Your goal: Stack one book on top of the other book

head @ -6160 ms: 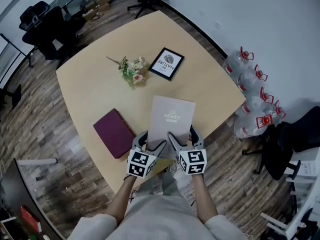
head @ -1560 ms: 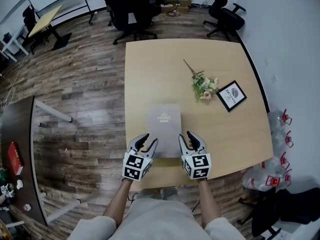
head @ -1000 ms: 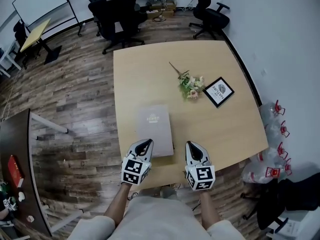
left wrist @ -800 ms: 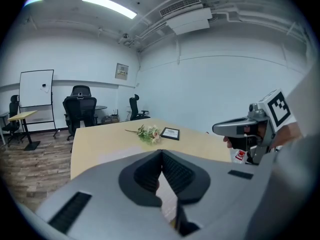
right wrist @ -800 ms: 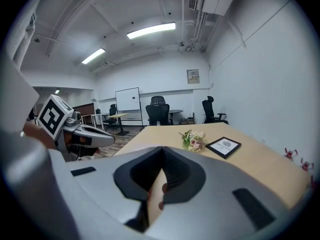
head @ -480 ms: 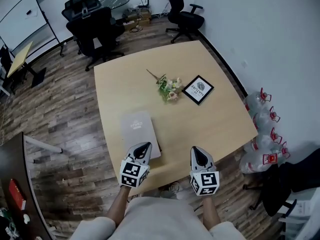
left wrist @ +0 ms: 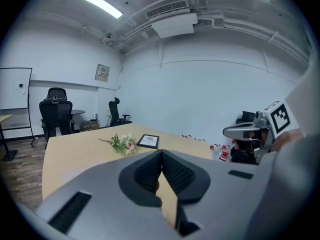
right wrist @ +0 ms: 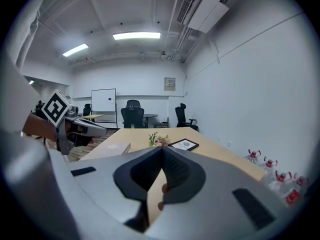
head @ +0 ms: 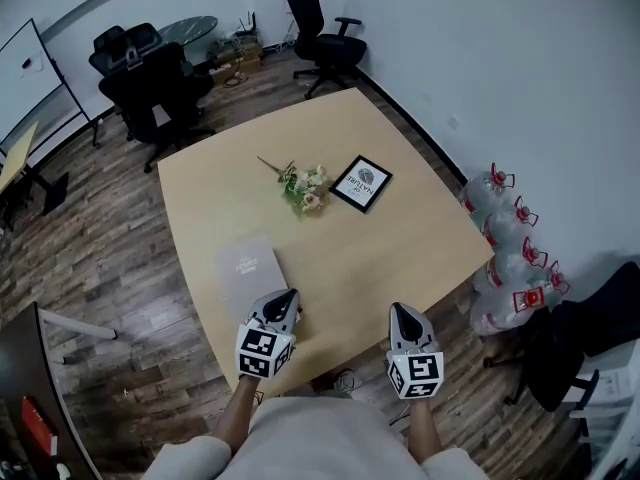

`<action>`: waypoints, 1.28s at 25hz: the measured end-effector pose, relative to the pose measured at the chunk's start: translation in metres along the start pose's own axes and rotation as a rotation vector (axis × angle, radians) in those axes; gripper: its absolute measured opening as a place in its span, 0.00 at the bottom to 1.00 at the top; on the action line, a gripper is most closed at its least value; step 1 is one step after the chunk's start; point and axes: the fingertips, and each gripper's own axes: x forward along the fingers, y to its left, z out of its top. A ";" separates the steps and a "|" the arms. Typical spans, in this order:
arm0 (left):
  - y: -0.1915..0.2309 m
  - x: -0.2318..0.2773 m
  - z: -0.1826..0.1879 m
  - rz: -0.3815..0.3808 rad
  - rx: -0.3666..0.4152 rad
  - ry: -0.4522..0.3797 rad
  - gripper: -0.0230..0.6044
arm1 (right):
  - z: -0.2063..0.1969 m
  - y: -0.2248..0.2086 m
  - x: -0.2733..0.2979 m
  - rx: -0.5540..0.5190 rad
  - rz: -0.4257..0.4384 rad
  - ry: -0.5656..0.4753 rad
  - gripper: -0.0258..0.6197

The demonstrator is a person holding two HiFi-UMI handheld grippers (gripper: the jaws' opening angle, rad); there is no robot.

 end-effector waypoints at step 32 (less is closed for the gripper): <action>-0.011 0.012 0.006 -0.024 0.010 -0.004 0.05 | -0.004 -0.029 -0.009 0.020 -0.058 -0.005 0.04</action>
